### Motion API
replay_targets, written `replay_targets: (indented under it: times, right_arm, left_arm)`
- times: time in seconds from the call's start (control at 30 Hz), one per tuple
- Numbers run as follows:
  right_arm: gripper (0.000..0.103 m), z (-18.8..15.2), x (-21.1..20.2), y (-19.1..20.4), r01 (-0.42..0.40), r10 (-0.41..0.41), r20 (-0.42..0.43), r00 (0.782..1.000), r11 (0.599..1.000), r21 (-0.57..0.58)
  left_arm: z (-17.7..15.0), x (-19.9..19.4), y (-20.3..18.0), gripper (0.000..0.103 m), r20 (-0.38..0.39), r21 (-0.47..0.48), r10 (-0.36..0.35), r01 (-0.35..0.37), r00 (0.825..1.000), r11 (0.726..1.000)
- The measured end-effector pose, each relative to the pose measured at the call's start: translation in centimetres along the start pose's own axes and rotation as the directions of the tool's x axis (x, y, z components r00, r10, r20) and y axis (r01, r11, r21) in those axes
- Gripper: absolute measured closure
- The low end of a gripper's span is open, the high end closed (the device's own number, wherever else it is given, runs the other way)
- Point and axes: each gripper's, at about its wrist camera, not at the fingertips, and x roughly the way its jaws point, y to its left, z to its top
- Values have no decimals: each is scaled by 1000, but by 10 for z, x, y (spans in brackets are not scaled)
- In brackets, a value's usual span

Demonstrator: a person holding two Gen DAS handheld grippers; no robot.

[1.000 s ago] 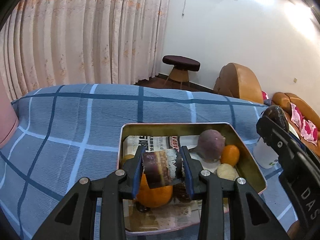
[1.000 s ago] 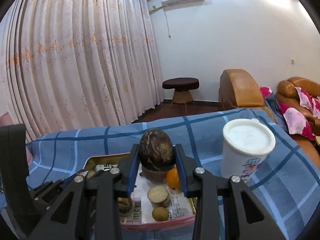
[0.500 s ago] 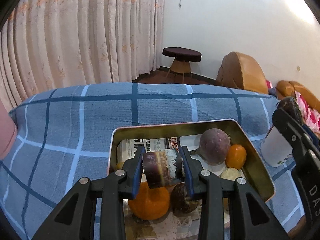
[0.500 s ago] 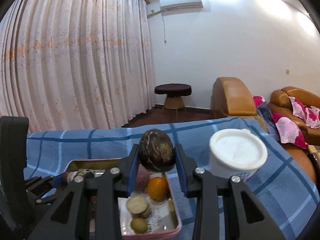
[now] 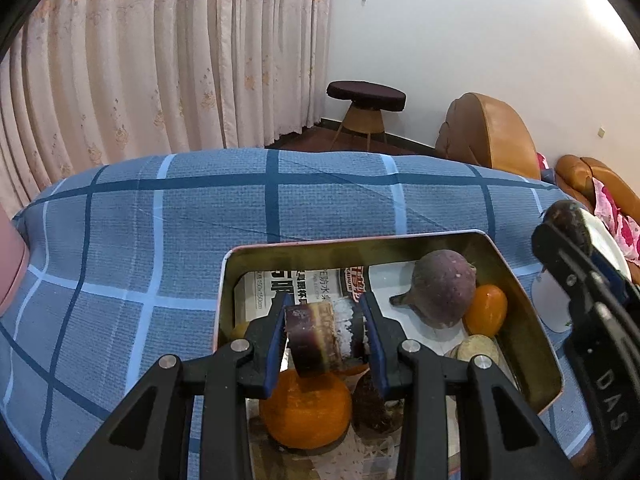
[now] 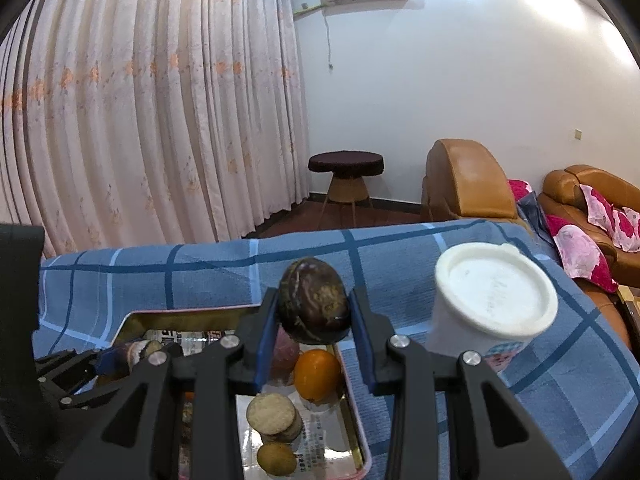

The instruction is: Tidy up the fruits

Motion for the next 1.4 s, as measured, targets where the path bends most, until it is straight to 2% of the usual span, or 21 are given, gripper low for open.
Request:
replay_targets:
  times: [0.17,0.3,0.4,0.43,0.47,0.5,0.53,0.57,0.63,0.7,0.77,0.87,0.93,1.1,1.17,1.4]
  right_arm:
    - [65,-2,12,3,-54,55,-60,997,998,13]
    - [64,-12,30,11,-127,125,-165,978,992,-4]
    - [58,-17,35,8,-161,164,-199,966,986,30]
    - [53,-17,35,4,-165,171,-196,965,985,48]
    - [33,-17,33,0,-170,179,-188,966,983,66]
    - [16,-16,31,-3,-179,191,-174,966,980,85]
    - [12,-15,24,-8,-200,213,-133,968,974,110]
    - [9,-14,17,-9,-206,218,-100,971,972,114]
    - [9,-12,8,-6,-202,208,-61,976,975,89]
    - [6,-12,-4,-3,-142,143,-11,990,989,39]
    - [2,-12,-13,-5,-102,100,38,994,994,34]
    - [0,-14,-26,-9,-93,86,105,991,994,63]
    - [0,-15,-28,-8,-87,79,121,990,994,70]
    - [0,-27,-38,0,-51,44,153,987,998,42]
    - [0,-32,-46,5,-35,29,169,985,999,31]
    - [0,-42,-76,6,-10,4,235,972,1000,24]
  left_arm:
    - [3,4,7,66,1,14,36,-36,999,999]
    - [-2,10,-1,65,29,103,145,-148,989,984]
    - [-3,10,1,64,37,82,125,-128,991,988]
    - [-3,10,3,56,36,74,118,-120,992,990]
    - [-3,8,4,49,43,69,112,-115,993,991]
    - [-4,7,4,37,48,68,100,-103,994,992]
    - [-5,4,3,26,47,71,66,-70,997,995]
    - [-7,2,0,23,44,81,52,-55,998,995]
    - [-11,-5,-7,22,70,115,50,-57,996,992]
    - [-13,-10,-12,22,97,133,67,-79,993,988]
    - [-18,-17,-13,22,120,137,89,-106,989,985]
    - [-29,-28,-6,22,157,116,86,-105,984,988]
    - [-38,-35,-1,22,193,99,101,-122,976,988]
    - [-54,-54,11,22,287,74,153,-181,946,981]
    - [-59,-62,15,22,310,45,161,-184,937,982]
    - [-67,-74,22,22,332,26,129,-146,934,989]
